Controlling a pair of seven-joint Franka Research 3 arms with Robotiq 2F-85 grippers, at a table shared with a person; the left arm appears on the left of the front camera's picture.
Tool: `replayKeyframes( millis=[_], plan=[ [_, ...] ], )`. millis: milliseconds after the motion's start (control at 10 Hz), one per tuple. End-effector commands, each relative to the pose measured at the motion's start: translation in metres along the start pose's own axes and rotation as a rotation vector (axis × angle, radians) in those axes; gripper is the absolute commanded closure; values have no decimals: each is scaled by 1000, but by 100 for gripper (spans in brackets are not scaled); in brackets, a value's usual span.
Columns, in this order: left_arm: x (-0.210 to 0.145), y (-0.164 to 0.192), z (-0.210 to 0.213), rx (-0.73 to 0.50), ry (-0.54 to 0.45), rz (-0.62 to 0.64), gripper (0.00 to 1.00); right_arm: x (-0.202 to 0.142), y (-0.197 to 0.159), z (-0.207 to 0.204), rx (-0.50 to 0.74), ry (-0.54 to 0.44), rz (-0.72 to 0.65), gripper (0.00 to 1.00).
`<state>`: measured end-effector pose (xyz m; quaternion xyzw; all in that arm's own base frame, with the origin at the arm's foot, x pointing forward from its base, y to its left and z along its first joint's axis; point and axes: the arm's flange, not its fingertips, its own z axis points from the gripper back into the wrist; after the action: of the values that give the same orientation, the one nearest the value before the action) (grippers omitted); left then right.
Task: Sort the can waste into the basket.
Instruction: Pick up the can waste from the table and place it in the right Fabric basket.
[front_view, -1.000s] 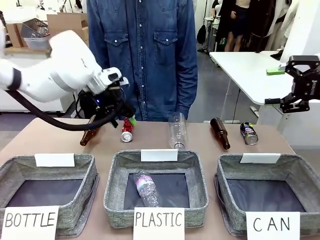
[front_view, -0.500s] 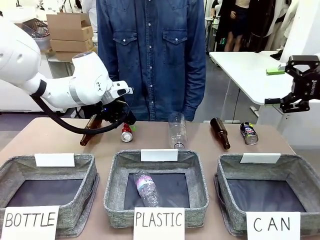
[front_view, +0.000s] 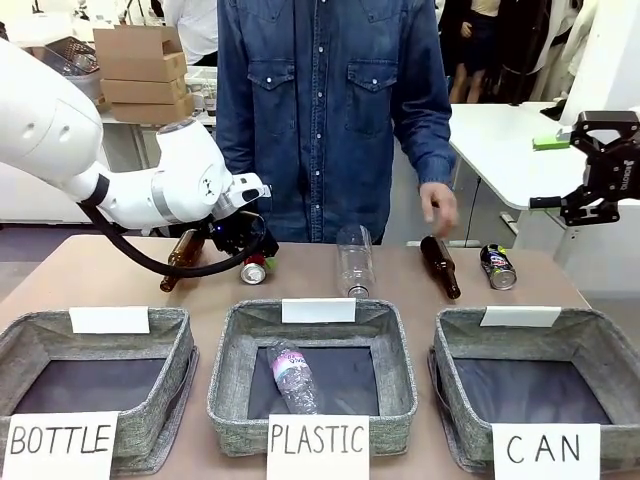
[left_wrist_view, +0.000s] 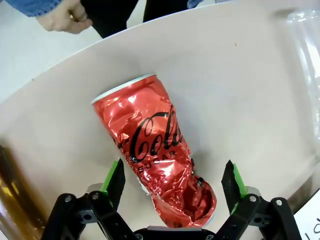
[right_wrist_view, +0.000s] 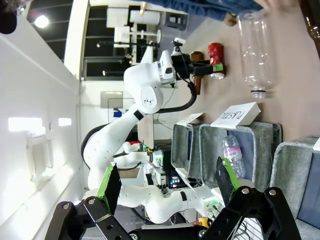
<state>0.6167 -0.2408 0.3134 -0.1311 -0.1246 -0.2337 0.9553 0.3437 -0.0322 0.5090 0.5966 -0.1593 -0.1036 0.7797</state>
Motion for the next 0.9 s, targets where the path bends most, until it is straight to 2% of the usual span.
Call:
replayKeyframes(
  millis=[0, 100, 200, 300, 400, 700, 800],
  plan=[
    [6, 0, 5, 14, -19, 31, 60, 3, 2, -3, 23, -6, 21, 0],
    [5, -1, 4, 20, -22, 29, 60, 3, 2, -3, 23, -6, 21, 0],
    [4, -1, 4, 19, -23, 28, 100, 3, 2, -3, 23, -6, 21, 0],
    [4, -1, 3, 19, -23, 31, 65, 3, 2, -3, 23, -6, 21, 0],
    [4, -1, 3, 25, -23, 31, 100, 3, 2, -3, 23, -6, 21, 0],
    [2, 2, 10, 42, -28, 40, 100, 3, 2, -3, 23, -6, 21, 0],
    [-3, 3, 27, 29, -17, 58, 100, 3, 2, -3, 23, -6, 21, 0]
  ],
)
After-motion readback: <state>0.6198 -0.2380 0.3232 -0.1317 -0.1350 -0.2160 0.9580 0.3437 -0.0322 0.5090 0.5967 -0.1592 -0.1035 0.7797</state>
